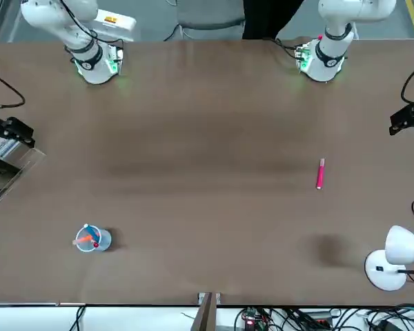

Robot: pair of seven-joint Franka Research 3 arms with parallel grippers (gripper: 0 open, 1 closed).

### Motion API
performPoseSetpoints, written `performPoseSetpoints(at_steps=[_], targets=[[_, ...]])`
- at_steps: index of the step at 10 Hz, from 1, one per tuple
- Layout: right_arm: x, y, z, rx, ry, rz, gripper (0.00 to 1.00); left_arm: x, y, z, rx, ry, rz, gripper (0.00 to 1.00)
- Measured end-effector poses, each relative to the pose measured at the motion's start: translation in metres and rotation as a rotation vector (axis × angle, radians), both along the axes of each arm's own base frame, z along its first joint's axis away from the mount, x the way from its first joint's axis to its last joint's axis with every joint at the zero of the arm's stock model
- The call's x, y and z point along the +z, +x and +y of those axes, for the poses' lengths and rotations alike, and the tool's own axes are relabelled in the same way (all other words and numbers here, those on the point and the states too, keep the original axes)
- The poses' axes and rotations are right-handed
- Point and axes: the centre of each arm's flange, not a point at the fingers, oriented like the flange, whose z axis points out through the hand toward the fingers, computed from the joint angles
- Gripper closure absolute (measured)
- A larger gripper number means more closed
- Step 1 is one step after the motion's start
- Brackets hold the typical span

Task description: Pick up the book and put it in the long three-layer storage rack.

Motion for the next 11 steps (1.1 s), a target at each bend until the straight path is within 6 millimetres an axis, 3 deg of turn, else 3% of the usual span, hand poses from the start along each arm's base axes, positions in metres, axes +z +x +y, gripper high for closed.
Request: performPoseSetpoints(at_steps=[5, 11], targets=[[-0.008, 0.002, -0.01, -0.016, 0.0, 0.016, 0.0, 0.0, 0.0, 0.0, 0.0, 0.0, 0.001, 0.0], [-0.015, 0.004, -0.003, -0.005, 0.001, 0.021, 0.0, 0.0, 0.0, 0.0, 0.0, 0.0, -0.001, 0.0]])
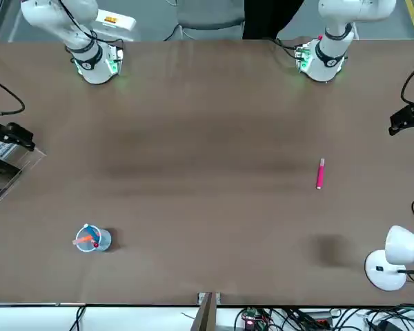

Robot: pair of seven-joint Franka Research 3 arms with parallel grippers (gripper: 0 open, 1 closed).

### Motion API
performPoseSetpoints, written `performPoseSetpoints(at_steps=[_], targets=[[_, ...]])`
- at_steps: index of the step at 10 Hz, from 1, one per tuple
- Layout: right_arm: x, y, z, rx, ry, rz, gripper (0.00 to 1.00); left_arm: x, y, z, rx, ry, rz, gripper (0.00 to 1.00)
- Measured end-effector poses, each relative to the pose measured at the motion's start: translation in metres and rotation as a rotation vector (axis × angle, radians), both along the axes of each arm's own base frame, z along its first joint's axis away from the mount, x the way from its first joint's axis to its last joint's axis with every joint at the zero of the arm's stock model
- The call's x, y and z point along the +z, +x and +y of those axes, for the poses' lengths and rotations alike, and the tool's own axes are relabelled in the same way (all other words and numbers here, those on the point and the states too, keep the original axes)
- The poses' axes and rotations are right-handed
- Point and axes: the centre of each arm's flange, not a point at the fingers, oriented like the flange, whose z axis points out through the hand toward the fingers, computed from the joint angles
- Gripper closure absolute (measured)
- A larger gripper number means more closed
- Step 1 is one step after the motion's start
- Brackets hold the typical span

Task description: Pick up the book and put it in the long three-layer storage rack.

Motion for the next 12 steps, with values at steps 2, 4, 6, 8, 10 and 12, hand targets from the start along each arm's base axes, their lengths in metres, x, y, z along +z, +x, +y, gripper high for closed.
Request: performPoseSetpoints(at_steps=[2, 4, 6, 8, 10, 12], targets=[[0.0, -0.0011, 0.006, 0.011, 0.001, 0.003, 0.0, 0.0065, 0.0014, -0.0001, 0.0, -0.001, -0.015, 0.0], [0.0012, -0.0025, 0.0104, 0.019, 0.001, 0.004, 0.0, 0.0119, 0.0042, -0.0004, 0.0, -0.001, -0.028, 0.0], [0.0028, -0.0032, 0.011, 0.021, 0.001, 0.002, 0.0, 0.0111, 0.0067, -0.0006, 0.0, -0.001, -0.028, 0.0], [0.0034, -0.0035, 0.0111, 0.021, 0.001, 0.001, 0.0, 0.0096, 0.0083, -0.001, 0.0, -0.001, -0.025, 0.0], [0.0034, -0.0035, 0.0113, 0.021, 0.001, 0.001, 0.0, 0.0088, 0.0092, -0.001, 0.001, -0.001, -0.024, 0.0], [0.0034, -0.0035, 0.0113, 0.021, 0.001, 0.001, 0.0, 0.0088, 0.0094, -0.001, 0.001, -0.001, -0.024, 0.0]])
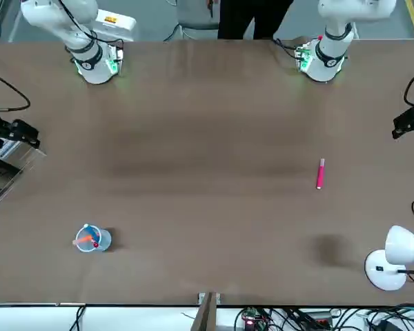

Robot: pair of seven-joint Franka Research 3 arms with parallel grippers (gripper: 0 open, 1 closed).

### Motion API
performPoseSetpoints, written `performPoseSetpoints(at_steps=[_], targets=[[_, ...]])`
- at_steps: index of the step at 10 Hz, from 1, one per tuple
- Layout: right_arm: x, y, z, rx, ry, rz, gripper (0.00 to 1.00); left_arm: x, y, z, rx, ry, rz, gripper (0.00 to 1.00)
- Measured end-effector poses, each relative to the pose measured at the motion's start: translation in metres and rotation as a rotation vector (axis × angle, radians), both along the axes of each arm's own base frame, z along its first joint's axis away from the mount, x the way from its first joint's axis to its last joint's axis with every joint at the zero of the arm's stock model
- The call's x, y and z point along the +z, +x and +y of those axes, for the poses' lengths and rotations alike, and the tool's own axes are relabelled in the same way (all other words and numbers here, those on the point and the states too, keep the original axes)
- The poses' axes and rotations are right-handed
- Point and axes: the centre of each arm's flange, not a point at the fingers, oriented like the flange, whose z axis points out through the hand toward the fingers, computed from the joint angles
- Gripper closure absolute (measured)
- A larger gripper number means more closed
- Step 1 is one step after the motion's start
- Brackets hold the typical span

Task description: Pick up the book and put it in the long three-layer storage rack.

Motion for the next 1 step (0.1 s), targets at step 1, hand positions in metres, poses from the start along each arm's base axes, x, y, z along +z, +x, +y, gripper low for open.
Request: performPoseSetpoints(at_steps=[1], targets=[[0.0, 0.0, 0.0, 0.0, 0.0, 0.0, 0.0, 0.0001, 0.0, 0.0, 0.0, 0.0, 0.0, 0.0]])
